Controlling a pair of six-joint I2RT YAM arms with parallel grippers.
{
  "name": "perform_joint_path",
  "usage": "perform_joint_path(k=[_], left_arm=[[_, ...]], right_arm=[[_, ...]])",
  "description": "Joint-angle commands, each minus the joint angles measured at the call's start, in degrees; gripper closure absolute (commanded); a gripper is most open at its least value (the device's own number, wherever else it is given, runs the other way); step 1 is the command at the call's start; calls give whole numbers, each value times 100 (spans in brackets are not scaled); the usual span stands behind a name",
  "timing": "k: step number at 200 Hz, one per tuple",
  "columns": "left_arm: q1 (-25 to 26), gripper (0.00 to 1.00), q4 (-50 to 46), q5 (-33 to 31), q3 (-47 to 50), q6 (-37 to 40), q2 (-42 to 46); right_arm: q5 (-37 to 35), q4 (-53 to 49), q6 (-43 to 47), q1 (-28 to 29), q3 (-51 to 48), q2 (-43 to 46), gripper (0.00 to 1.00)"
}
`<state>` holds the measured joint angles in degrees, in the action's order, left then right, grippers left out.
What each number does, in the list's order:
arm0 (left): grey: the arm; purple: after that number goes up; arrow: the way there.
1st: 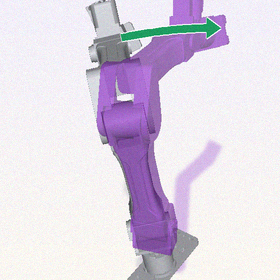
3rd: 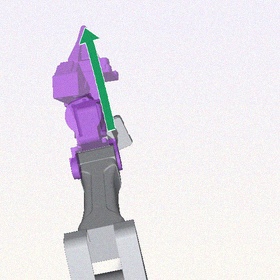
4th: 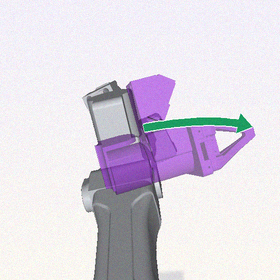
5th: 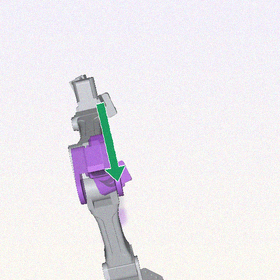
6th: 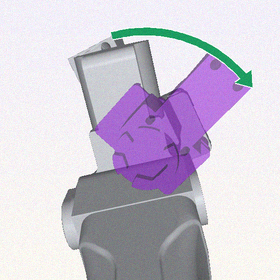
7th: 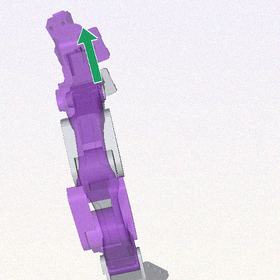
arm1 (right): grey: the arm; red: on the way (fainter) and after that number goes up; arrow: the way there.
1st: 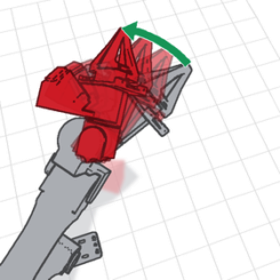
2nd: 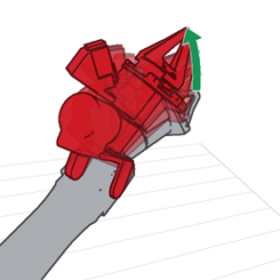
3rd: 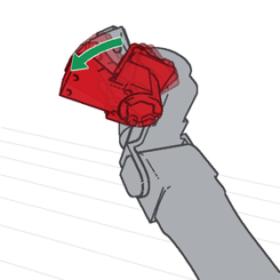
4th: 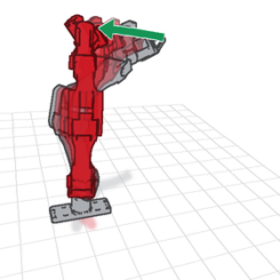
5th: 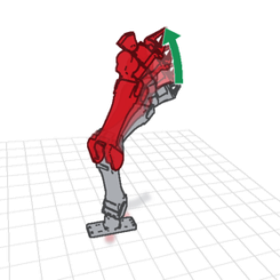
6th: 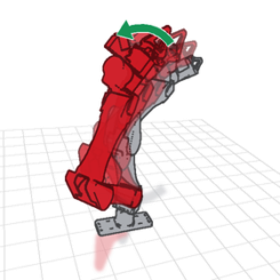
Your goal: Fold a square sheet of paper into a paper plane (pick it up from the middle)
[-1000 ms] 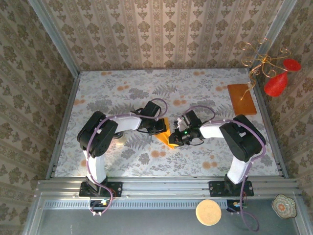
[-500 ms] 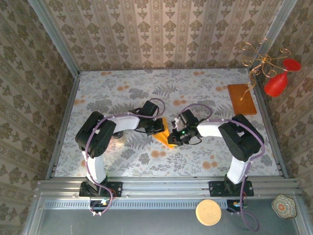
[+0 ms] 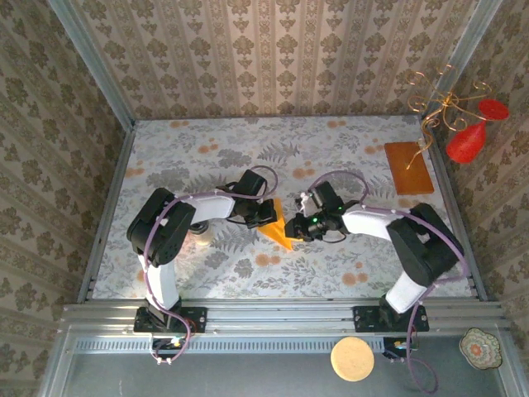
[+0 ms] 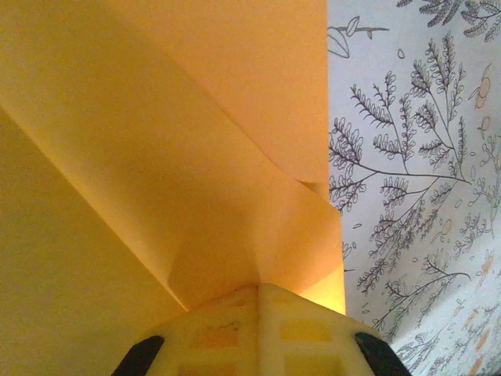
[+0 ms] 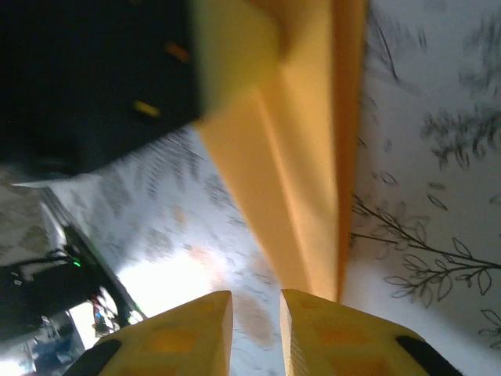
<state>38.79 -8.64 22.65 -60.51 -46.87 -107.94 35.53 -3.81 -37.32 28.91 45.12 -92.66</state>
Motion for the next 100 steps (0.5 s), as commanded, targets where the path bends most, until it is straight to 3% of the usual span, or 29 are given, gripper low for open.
perform_joint_path(k=[1, 34, 100], left_arm=[[-64, 93, -92, -139, 169, 20, -122], [-65, 93, -32, -121, 171, 3, -130], [-64, 93, 64, -88, 277, -51, -139]], right_arm=[[-389, -58, -171, -37, 194, 200, 76], [-353, -85, -170, 39, 514, -337, 86], [-404, -124, -153, 238, 888, -1036, 91]])
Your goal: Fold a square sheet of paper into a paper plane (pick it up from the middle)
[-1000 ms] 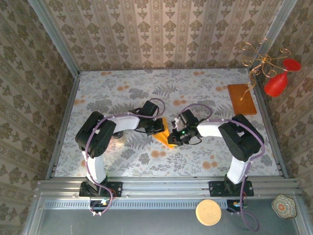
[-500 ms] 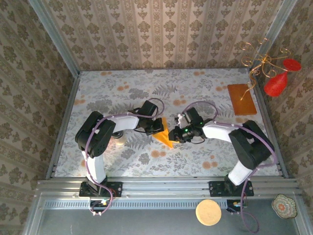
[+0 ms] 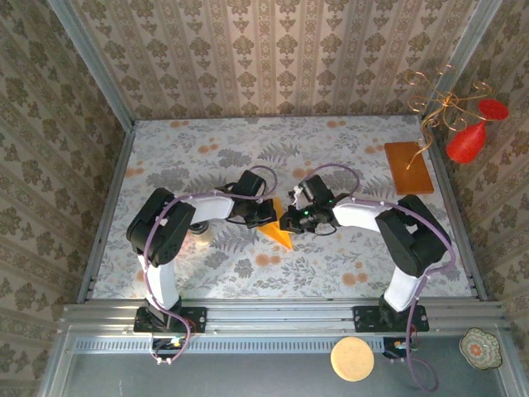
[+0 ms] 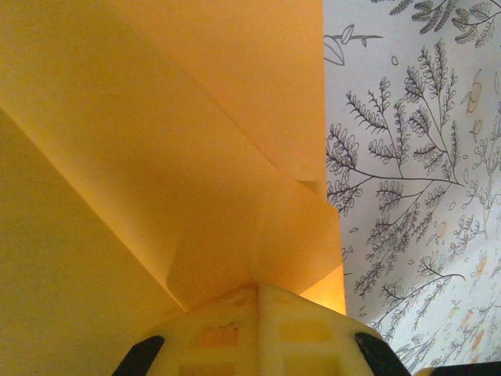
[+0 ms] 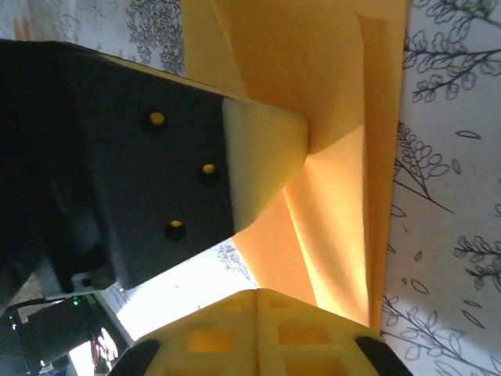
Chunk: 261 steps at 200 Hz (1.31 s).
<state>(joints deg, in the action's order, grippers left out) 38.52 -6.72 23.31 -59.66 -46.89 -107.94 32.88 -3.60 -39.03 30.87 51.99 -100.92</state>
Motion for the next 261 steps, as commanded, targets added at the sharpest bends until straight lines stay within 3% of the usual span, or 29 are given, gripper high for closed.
perform_joint_path(k=[1, 96, 261], left_arm=[[-38, 93, -128, -153, 191, -48, -135], [-33, 94, -145, -195, 195, -161, -279], [-38, 95, -109, -258, 260, -237, -412]], right_arm=[[-145, -148, 18, 41, 204, -213, 92], [-43, -327, -166, 86, -207, -434, 93], [422, -369, -375, 96, -1524, 737, 92]])
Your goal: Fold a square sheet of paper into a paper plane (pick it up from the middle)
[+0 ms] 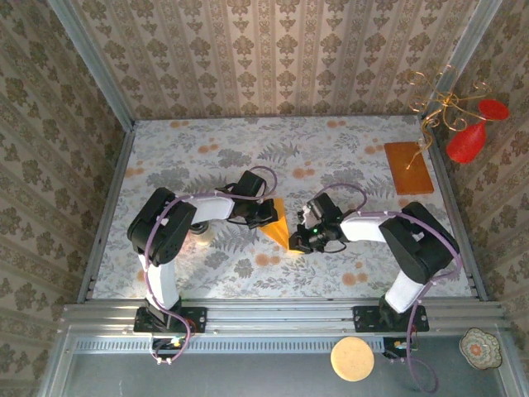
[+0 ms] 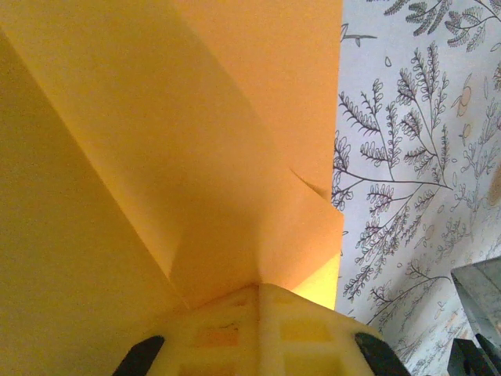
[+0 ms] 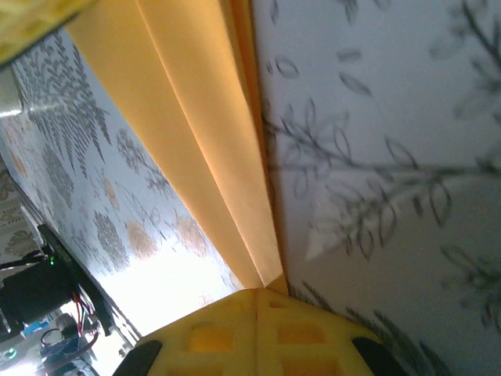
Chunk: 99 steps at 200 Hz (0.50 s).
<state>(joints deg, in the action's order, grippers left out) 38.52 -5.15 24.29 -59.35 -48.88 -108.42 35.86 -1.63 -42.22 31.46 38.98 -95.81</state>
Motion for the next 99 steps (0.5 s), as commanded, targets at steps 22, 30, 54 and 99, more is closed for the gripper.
perform_joint_path(k=[22, 30, 54, 99], left_arm=[[-38, 95, -241, -307, 233, -17, -300], [-38, 95, -233, -303, 249, -3, -262], [-25, 95, -197, -237, 249, 19, -208], [6, 95, -175, -197, 203, -7, -163]], right_arm=[[-45, -346, -85, -139, -119, 679, 86], [-197, -339, -53, -206, -36, 845, 85], [-562, -335, 169, -255, 357, 884, 84], [-637, -603, 509, -25, 1182, -198, 90]])
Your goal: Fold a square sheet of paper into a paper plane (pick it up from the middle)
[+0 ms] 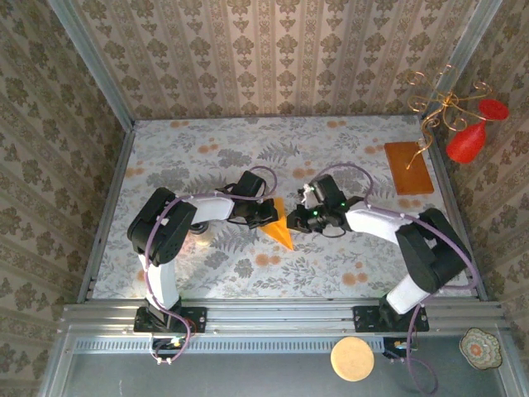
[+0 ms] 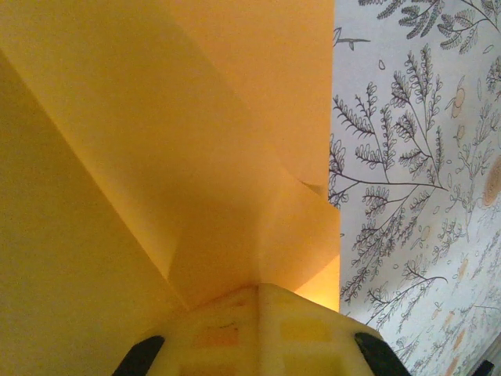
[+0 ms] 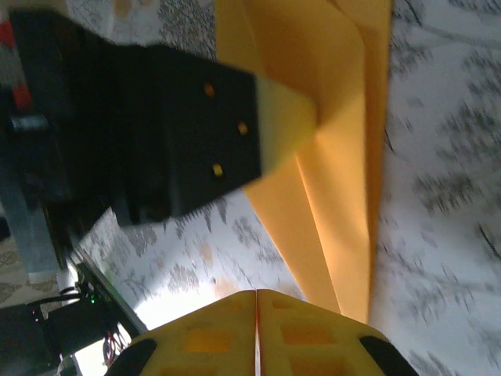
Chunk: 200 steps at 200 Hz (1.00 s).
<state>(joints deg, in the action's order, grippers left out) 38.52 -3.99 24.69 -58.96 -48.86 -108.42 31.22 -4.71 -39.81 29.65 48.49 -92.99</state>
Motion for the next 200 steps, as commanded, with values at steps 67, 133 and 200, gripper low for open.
perform_joint_path(k=[67, 133, 200], left_arm=[[15, 95, -312, -201, 105, 102, -47], [-179, 93, -247, -128, 56, 483, -82], [-904, 85, -511, -43, -535, 1203, -460]], right_arm=[[-612, -669, 507, 313, 300, -1068, 94], [-573, -683, 457, 246, -231, -1419, 95], [-595, -583, 405, 147, -619, -1635, 96]])
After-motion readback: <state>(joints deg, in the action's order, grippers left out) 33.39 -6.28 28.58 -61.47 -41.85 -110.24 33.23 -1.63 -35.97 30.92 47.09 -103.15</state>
